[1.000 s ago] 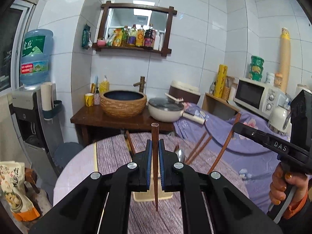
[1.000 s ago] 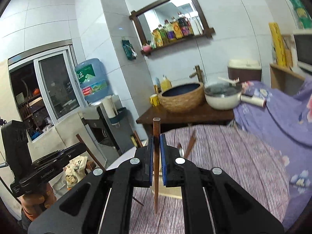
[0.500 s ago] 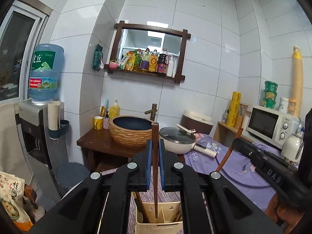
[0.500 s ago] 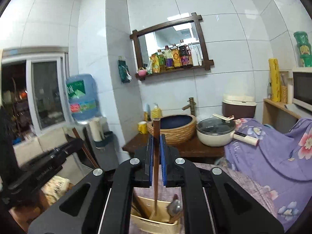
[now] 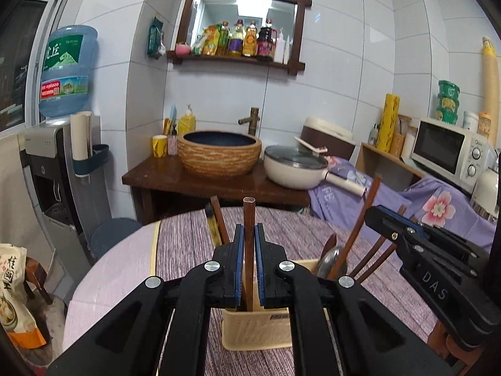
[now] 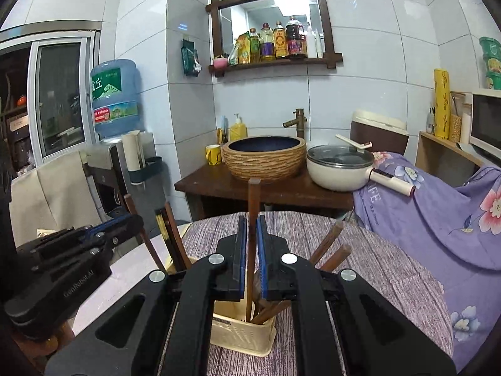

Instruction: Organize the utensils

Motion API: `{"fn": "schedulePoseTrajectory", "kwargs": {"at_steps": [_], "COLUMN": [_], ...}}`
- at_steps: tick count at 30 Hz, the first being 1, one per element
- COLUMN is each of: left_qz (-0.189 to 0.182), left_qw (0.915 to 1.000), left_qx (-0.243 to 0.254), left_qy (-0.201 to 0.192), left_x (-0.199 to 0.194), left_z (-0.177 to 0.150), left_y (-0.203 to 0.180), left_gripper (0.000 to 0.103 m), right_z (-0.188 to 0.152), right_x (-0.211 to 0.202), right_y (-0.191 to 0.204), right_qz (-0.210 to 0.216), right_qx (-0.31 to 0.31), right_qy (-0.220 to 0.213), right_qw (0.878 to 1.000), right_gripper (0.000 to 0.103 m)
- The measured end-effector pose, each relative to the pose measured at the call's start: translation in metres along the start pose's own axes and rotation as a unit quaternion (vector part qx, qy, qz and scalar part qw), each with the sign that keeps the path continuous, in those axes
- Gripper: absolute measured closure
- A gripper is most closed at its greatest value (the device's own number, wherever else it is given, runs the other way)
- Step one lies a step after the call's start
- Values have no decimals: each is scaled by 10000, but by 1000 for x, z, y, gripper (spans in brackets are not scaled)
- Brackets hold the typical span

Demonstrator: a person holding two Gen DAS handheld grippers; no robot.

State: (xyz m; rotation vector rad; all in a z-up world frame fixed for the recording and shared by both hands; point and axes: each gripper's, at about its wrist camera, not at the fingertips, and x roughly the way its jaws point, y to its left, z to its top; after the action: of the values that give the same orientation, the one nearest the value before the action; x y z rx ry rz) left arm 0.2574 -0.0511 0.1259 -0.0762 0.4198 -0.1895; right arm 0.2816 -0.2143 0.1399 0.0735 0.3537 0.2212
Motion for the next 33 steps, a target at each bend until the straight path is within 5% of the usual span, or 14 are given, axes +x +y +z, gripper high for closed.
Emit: {"fn": "schedulePoseTrajectory", "kwargs": {"at_steps": [8, 10, 12, 16, 18, 21, 27, 33], "left_qz": [-58, -63, -63, 130, 167, 114, 327, 478], "left_qw": [10000, 10000, 9997, 9986, 9982, 9980, 9947, 9959], "left_qx": [-24, -17, -9, -16, -15, 80, 17, 253], "left_qy": [73, -68, -220, -518, -574, -616, -972, -723], "left_x": [-1, -12, -27, -65, -82, -106, -146, -164], "left_z": [-4, 0, 3, -4, -16, -42, -120, -188], "left_y": [6, 6, 8, 16, 18, 17, 15, 4], "left_gripper": [95, 82, 66, 37, 20, 7, 6, 6], "right_z": [-8, -5, -1, 0, -6, -31, -108, -189], "right_x": [-2, -11, -22, -61, -83, -117, -165, -200], "right_y": [0, -1, -3, -7, -7, -1, 15, 23], "right_qz": [27, 35, 60, 150, 157, 335, 329, 40], "right_qx": [-79, -67, -38, -18, -61, -202, -423, -456], "right_qy": [-49, -159, -265, -599, -730, -880, -1029, -1049], "right_qw": [10000, 9998, 9996, 9981, 9972, 9954, 9932, 9934], "right_gripper": [95, 90, 61, 47, 28, 17, 6, 6]}}
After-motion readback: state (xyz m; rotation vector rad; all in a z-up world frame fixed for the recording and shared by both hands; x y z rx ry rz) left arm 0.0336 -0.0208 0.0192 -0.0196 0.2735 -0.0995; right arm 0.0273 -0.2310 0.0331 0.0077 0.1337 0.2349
